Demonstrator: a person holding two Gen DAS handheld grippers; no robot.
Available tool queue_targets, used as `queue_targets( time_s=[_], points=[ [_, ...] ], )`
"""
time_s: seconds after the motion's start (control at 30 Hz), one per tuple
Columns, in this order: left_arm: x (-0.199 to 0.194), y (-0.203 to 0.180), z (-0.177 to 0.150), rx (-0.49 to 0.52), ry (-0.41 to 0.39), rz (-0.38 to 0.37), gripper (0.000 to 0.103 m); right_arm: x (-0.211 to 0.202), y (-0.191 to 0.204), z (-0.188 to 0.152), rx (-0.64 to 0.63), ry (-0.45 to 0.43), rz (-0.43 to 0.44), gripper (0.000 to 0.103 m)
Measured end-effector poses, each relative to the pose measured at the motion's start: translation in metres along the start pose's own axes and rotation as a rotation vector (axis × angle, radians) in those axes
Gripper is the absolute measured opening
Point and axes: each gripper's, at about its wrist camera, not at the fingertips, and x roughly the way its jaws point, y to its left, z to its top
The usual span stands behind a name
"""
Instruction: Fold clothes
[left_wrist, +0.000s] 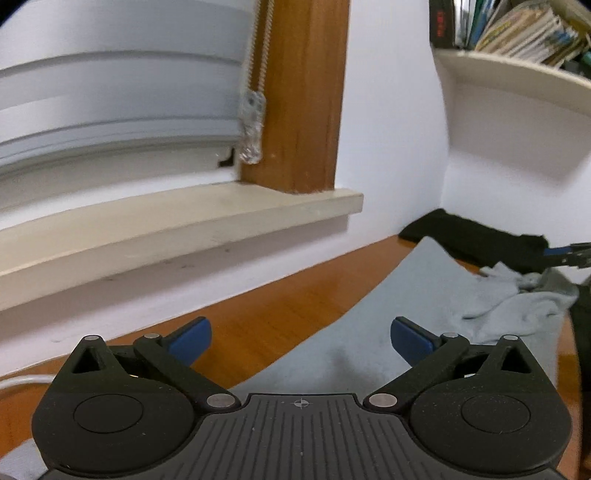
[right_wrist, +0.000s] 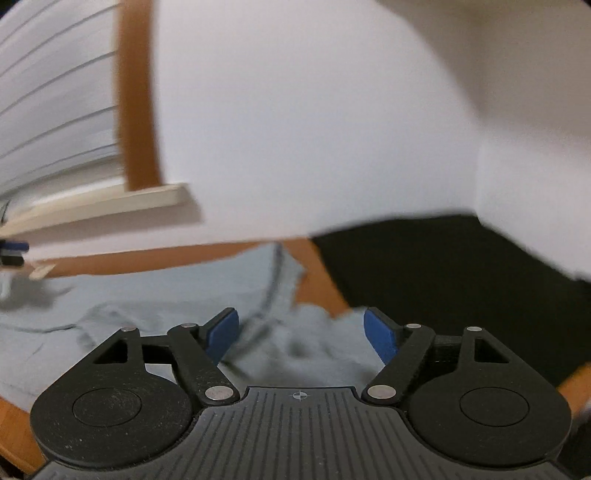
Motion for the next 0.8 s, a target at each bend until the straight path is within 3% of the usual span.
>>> queue_targets(
  time_s=[0.07, 0.2, 0.47, 0.57, 0.63, 0.7, 0.77, 0.8],
  points=[
    [0.010, -0.008, -0.007, 0.004, 0.004, -0.018, 0.103, 0.008, -0.011, -0.004, 0.027, 0.036, -0.001, 0.070],
    [0.025, -0.010, -0.020, 0.019, 0.092, -0.034, 0.103, 0.024, -0.004, -0.009, -0.048, 0.099, -0.018, 0.069],
    [0.032, -0.014, -0.022, 0.040, 0.128, -0.013, 0.103, 0.065, 0.023, -0.007, -0.204, 0.245, -0.055, 0.069],
    [0.032, -0.014, -0.022, 0.043, 0.133, -0.007, 0.103, 0.065, 0.011, -0.007, -0.152, 0.267, -0.045, 0.071],
    [0.031, -0.015, -0.021, 0.045, 0.136, -0.007, 0.103, 0.058, 0.004, -0.007, -0.118, 0.269, -0.040, 0.063],
    [0.033, -0.014, -0.020, 0.042, 0.144, -0.007, 0.103, 0.048, 0.002, -0.006, -0.101, 0.266, -0.026, 0.028],
    [0.035, -0.014, -0.020, 0.040, 0.150, -0.003, 0.103, 0.034, 0.004, -0.002, -0.116, 0.240, -0.058, 0.013],
    [0.035, -0.014, -0.020, 0.040, 0.150, -0.004, 0.103, 0.024, 0.005, 0.001, -0.121, 0.223, -0.071, 0.012]
  ],
)
